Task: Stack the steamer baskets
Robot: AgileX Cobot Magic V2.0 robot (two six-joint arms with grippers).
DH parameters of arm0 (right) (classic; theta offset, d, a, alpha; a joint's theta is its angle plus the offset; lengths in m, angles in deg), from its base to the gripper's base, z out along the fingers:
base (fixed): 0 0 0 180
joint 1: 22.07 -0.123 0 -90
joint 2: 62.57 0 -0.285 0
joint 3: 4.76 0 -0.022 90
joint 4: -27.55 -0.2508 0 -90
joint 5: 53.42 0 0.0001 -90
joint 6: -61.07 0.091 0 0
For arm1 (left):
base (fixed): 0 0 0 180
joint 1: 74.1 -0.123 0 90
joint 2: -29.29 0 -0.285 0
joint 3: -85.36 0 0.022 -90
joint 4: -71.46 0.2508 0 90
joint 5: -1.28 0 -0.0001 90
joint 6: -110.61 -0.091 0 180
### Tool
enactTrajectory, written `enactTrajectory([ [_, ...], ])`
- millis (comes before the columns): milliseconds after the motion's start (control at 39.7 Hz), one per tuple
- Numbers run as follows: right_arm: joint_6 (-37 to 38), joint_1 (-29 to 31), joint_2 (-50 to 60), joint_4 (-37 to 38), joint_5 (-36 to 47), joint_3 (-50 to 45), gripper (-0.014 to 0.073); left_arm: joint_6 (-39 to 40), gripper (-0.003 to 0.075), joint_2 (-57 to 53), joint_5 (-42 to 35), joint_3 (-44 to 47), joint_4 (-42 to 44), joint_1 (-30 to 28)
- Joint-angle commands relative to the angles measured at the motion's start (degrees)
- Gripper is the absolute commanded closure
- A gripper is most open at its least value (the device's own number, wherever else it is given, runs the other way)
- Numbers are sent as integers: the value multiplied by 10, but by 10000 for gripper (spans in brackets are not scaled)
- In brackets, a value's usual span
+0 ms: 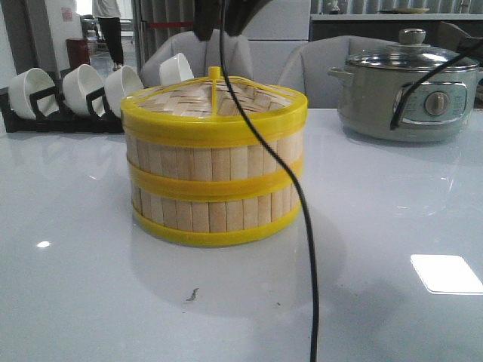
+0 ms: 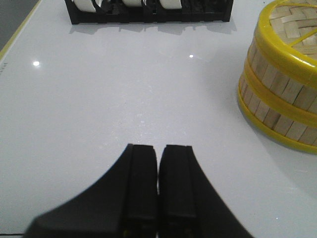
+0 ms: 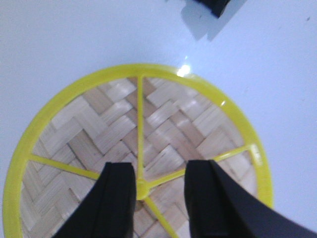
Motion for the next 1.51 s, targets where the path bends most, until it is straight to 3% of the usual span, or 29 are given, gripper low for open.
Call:
enactTrajectory([
  [0,1,28,89,14,62,-14,239,4,636,0,-44,-16,-3,3],
  [176,1,94,211,14,153,-150,239,4,636,0,-44,-16,-3,3],
  [428,1,213,412,13,306,-417,239,4,636,0,-44,-16,-3,3],
  [605,1,283,560,13,361,-582,239,4,636,0,-44,-16,-3,3],
  [882,1,311,770,13,397,-815,313,4,636,0,-44,-16,-3,3],
  [1109,1,349,905,13,404,-979,314,4,636,0,-44,-16,-3,3],
  [1487,1,351,1051,13,510,-1130,315,4,636,0,-44,-16,-3,3],
])
